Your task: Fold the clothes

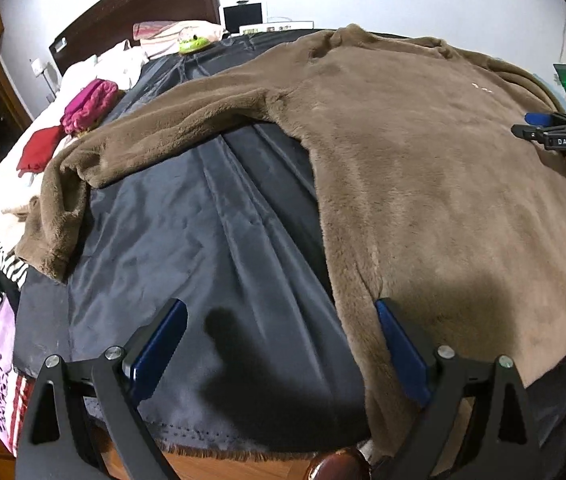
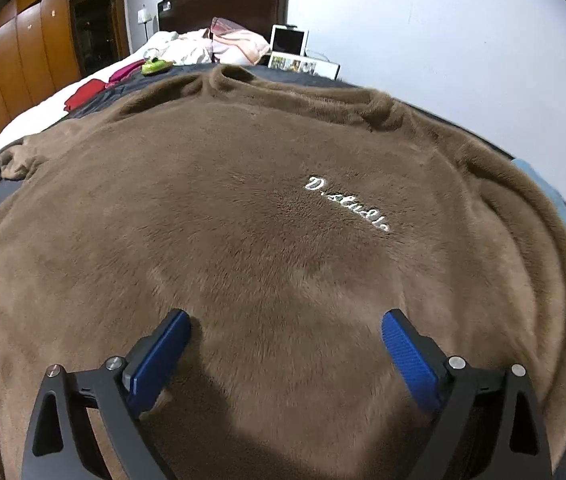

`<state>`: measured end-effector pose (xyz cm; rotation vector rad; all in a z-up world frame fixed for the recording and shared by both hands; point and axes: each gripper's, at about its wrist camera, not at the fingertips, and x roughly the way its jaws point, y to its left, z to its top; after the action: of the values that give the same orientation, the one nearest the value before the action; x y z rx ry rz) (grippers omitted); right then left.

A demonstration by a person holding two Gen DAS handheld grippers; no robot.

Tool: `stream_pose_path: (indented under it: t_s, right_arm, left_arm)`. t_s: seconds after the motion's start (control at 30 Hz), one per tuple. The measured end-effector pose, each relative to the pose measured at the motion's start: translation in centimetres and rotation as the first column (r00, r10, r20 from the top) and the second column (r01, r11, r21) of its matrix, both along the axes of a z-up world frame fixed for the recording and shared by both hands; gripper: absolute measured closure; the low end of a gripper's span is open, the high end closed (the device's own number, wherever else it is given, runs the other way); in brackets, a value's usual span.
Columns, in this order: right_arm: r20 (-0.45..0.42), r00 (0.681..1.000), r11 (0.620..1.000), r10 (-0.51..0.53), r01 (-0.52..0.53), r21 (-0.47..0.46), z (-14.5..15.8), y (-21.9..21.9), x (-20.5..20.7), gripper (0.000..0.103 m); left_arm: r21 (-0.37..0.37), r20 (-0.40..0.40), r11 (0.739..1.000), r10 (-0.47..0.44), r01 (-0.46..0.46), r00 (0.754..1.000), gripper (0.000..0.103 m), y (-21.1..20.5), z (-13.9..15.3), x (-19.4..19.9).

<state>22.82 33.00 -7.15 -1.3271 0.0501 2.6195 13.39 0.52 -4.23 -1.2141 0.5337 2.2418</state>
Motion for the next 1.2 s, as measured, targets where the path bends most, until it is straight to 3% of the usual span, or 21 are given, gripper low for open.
stream_pose_path:
  t_s: [0.2, 0.43, 0.57, 0.8, 1.0, 1.2]
  right_arm:
    - [-0.072, 0.969, 0.970, 0.237, -0.240, -0.035, 2.5, -5.5, 5.2, 0.006]
    - [0.053, 0.878, 0.880, 0.475, -0.473, -0.043, -0.6, -11.3, 10.3, 0.006]
    - [0.065, 0.883, 0.885, 0.464, -0.460, -0.064, -1.1, -10.6, 12.1, 0.005]
    - [0.040, 0.902, 0.902, 0.430, -0.427, -0.065, -1.3, -9.0, 14.2, 0.003]
    - [-0.008, 0.921, 0.920, 0.390, -0.390, -0.045, -1.1, -8.8, 14.7, 0.001]
    - [-0.098, 0.966, 0.969, 0.239, -0.243, -0.031, 0.4, -7.6, 17.3, 0.001]
  left_arm:
    - [0.025, -0.034, 0.997, -0.073, 0.074, 0.997, 0.008, 2.0, 1.5, 1.8]
    - [0.077, -0.054, 0.966, -0.242, 0.246, 0.969, 0.008, 5.5, 2.5, 5.5]
    - [0.052, -0.036, 0.951, -0.304, 0.306, 0.952, 0.008, 6.8, 0.8, 6.5]
    - [0.118, 0.004, 0.948, -0.297, 0.294, 0.955, 0.008, 5.2, -0.7, 5.7]
    - [0.092, 0.010, 0.950, -0.299, 0.297, 0.954, 0.007, 5.8, -0.6, 5.8]
    - [0.063, 0.007, 0.955, -0.289, 0.288, 0.957, 0.007, 8.0, 0.9, 5.6]
